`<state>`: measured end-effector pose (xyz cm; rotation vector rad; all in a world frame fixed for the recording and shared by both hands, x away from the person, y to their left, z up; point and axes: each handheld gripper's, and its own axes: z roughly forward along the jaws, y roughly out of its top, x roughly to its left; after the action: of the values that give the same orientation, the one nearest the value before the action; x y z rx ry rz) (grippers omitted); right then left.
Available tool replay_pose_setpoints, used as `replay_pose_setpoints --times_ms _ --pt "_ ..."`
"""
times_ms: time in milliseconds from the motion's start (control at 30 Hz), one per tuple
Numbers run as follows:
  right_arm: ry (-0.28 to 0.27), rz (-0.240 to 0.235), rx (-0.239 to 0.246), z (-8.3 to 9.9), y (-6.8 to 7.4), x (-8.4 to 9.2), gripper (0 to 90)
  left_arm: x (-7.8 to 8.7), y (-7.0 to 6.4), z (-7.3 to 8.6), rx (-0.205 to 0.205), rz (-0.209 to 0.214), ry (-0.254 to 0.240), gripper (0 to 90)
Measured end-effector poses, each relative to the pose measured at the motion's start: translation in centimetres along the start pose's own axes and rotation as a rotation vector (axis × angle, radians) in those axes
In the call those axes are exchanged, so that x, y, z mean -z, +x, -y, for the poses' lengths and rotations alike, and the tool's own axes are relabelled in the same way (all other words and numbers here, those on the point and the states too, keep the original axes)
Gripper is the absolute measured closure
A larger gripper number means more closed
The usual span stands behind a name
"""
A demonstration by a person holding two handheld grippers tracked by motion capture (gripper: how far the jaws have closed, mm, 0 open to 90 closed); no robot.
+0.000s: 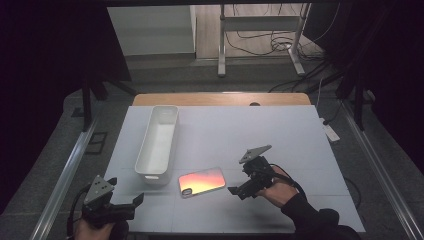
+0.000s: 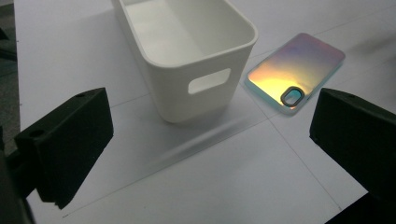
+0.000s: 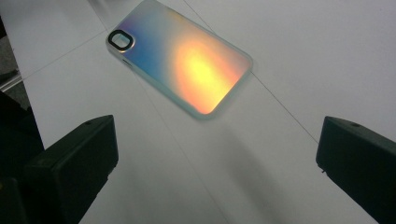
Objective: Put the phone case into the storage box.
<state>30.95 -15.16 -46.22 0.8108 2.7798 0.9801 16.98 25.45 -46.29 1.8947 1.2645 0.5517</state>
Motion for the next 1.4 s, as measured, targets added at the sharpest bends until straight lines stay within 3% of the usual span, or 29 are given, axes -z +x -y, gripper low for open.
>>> replay_pose_setpoints --times_ms 800,1400 --pt "0.056 -0.022 0.081 -2.6 1.6 -3.1 0.0 0.0 0.0 0.0 -0.002 0.002 0.000 0.0" --pt "0.094 -0.045 0.112 -4.5 3.0 -5.4 0.0 0.0 0.0 0.0 -0.005 0.007 0.001 0.0"
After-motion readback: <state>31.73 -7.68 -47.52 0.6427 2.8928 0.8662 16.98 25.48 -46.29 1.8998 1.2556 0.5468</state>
